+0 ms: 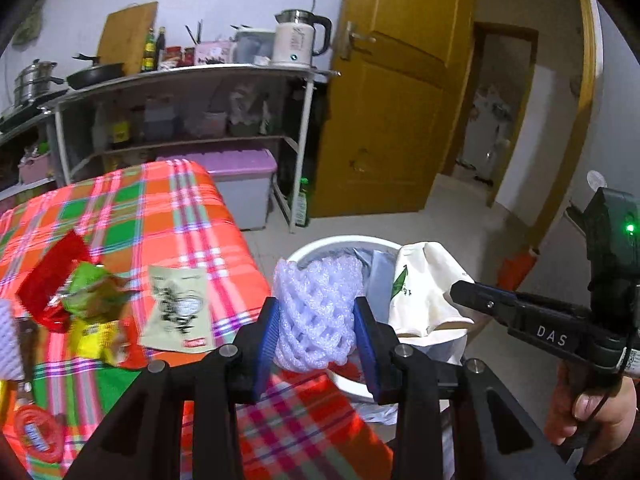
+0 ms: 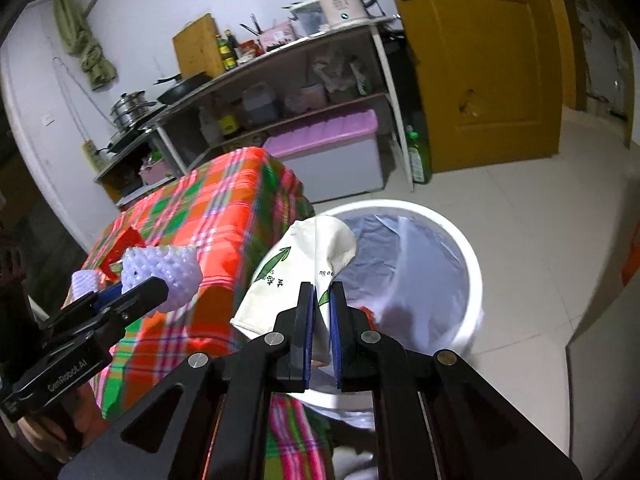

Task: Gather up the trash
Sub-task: 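Carry the paper bag and foam net over the bin and open both tools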

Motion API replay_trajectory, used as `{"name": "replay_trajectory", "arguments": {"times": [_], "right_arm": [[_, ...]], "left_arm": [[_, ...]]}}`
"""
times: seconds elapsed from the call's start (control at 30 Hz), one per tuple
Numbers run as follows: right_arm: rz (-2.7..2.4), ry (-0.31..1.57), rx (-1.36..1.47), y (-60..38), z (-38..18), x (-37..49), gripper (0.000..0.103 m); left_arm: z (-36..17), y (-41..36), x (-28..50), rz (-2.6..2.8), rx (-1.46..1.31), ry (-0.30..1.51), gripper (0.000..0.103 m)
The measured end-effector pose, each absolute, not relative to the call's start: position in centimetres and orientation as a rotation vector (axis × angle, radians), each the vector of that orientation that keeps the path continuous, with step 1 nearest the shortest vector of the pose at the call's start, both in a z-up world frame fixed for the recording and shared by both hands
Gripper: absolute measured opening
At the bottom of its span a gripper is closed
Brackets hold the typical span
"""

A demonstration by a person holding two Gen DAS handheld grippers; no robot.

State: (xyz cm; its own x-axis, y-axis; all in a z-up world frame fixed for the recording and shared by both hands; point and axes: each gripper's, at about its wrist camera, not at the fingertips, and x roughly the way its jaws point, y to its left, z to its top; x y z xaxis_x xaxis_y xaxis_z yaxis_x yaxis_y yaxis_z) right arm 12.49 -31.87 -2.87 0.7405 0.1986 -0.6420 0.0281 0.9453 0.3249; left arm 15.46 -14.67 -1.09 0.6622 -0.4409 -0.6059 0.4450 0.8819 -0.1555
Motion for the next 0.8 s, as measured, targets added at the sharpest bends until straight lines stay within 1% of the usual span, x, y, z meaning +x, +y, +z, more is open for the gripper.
{"name": "replay_trajectory", "arguments": {"times": [0.4, 0.63, 0.7, 0.73, 0.77, 0.8], "right_arm": [[0.050, 0.804, 0.360, -34.4, -5.6, 13.5, 0.008], [0.037, 0.876, 0.368, -34.9, -7.6, 14.7, 0.009], [0.040, 0.888, 0.374, -34.9, -8.1, 14.9, 0.012], [0.040, 0.892, 0.376, -34.9, -8.2, 14.9, 0.016], [0.040, 0.893, 0.374, -34.9, -8.3, 15.0, 0.023], [0.038, 0.892, 0.372, -35.0, -8.3, 14.9, 0.027]], "left_arm": [[-3.5, -18.5, 18.1, -0.569, 0.022, 0.772, 0.039], [-5.1, -19.1, 19.7, -0.574, -0.003, 0.870, 0.042], [-5.3, -19.1, 19.8, -0.568, -0.009, 0.880, 0.045], [-5.4, -19.0, 19.8, -0.567, -0.012, 0.882, 0.046], [-5.4, -19.0, 19.9, -0.567, -0.016, 0.885, 0.046], [-5.4, -18.9, 19.9, -0.565, -0.017, 0.886, 0.046]]}}
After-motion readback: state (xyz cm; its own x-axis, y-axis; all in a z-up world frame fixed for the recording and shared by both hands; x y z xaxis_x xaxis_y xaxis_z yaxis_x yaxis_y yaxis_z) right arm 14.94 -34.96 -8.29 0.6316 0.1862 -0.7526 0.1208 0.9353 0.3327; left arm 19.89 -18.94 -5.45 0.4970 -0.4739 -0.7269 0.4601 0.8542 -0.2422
